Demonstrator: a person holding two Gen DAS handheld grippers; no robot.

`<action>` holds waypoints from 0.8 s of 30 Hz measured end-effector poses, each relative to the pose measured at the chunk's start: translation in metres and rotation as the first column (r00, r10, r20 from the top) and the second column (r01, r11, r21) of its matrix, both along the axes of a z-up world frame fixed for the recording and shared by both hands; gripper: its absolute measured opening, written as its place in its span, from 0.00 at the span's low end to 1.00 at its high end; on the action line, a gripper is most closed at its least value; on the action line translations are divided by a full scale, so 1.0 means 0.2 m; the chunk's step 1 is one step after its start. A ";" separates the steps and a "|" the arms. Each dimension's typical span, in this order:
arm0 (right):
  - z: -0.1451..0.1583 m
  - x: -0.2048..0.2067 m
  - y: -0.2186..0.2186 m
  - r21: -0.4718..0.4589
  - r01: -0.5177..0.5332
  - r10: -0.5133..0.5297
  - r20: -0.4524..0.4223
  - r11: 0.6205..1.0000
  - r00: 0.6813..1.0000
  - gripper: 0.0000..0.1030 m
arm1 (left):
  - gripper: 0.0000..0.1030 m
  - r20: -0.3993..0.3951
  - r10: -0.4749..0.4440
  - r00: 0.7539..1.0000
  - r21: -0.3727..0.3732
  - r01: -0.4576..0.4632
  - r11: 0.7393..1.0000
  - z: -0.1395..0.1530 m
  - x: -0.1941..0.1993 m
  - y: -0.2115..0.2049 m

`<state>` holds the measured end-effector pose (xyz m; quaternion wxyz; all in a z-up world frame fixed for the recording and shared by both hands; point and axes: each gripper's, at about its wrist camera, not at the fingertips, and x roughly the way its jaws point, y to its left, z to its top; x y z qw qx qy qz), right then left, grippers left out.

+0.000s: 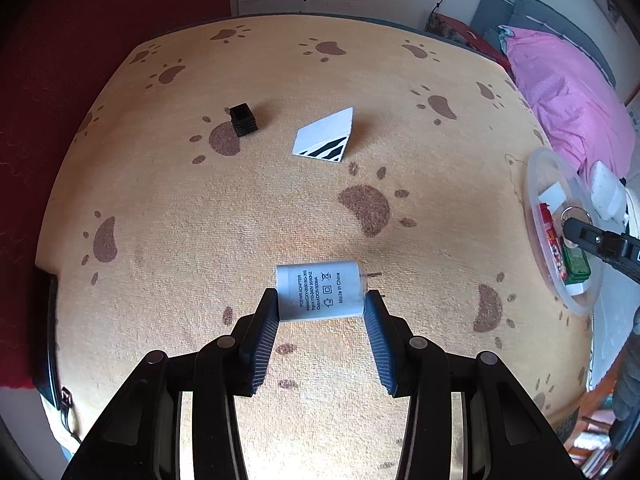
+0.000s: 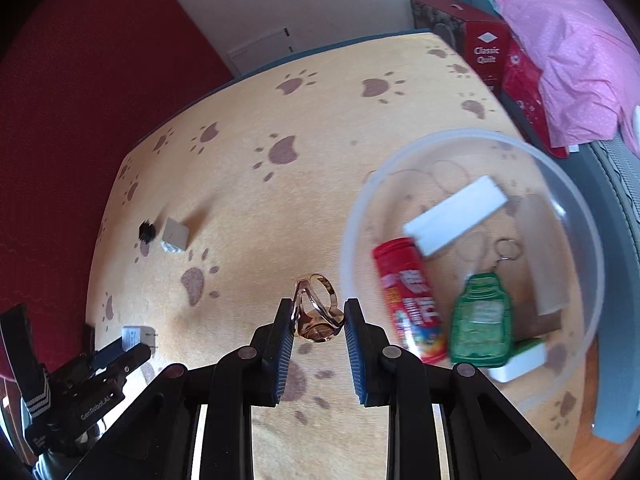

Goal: Organize rigid objects
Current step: 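Carry the gold ring into the bowl and release it while the left carries the charger cube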

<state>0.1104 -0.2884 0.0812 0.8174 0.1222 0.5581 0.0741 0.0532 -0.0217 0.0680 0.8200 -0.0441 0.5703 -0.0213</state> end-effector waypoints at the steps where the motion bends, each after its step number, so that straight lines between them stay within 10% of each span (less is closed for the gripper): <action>1: 0.01 0.00 -0.03 -0.002 0.015 -0.015 0.004 1.000 1.000 0.26 | 0.43 0.001 -0.004 1.000 0.001 0.004 1.000 0.00 0.00 -0.01; 24: 0.07 0.04 -0.46 -0.022 0.206 -0.204 0.072 0.978 0.976 0.30 | 0.43 0.028 -0.068 0.997 0.030 0.067 0.997 0.09 0.00 -0.23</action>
